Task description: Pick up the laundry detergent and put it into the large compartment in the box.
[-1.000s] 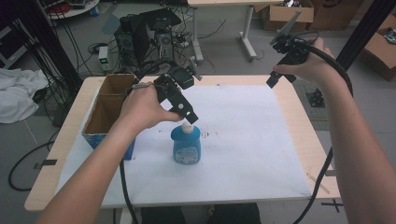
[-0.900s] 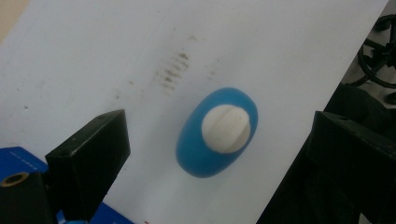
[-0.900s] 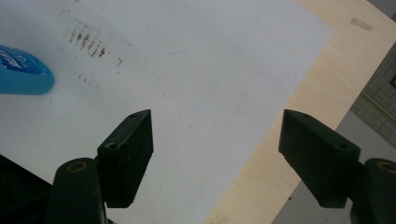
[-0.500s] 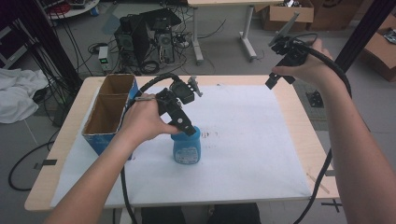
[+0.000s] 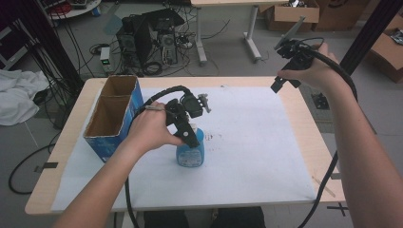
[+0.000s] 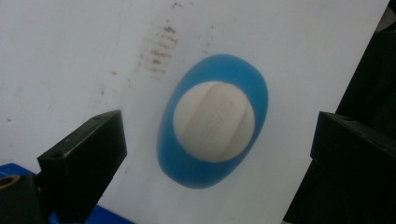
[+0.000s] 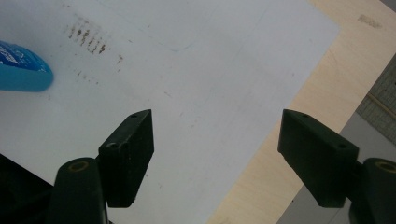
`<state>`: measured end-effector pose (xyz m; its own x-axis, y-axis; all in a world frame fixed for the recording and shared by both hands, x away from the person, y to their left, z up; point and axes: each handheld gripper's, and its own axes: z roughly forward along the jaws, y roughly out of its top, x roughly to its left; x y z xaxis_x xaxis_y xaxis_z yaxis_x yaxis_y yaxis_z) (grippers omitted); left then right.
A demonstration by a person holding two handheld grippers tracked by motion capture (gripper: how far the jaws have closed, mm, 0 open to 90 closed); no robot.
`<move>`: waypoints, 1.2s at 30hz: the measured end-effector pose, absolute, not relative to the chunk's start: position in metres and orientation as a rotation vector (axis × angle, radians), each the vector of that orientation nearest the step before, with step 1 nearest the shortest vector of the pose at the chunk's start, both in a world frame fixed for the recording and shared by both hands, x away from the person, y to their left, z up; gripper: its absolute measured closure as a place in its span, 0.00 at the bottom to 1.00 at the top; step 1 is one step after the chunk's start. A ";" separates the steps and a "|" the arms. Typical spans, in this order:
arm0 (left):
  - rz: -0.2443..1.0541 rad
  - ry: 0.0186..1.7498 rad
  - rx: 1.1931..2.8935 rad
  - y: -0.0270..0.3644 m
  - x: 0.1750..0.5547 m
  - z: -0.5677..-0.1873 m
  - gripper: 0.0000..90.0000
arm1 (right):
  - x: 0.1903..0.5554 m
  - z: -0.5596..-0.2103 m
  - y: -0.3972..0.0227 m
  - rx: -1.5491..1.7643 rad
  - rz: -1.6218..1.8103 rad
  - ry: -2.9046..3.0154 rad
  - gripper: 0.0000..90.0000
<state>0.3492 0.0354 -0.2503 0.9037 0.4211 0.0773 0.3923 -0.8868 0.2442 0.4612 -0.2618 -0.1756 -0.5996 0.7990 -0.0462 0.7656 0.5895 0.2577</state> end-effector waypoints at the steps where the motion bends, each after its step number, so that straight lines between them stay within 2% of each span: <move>1: 0.181 0.612 2.844 0.035 0.349 -0.252 0.05 | 0.461 -0.176 -0.262 1.319 0.317 2.659 0.30; 23: 0.201 0.508 2.932 0.025 0.354 -0.280 0.05 | 0.463 -0.182 -0.261 1.315 0.305 2.665 0.30; 36: 0.193 0.503 2.947 0.024 0.358 -0.289 0.07 | 0.464 -0.182 -0.261 1.315 0.305 2.668 0.30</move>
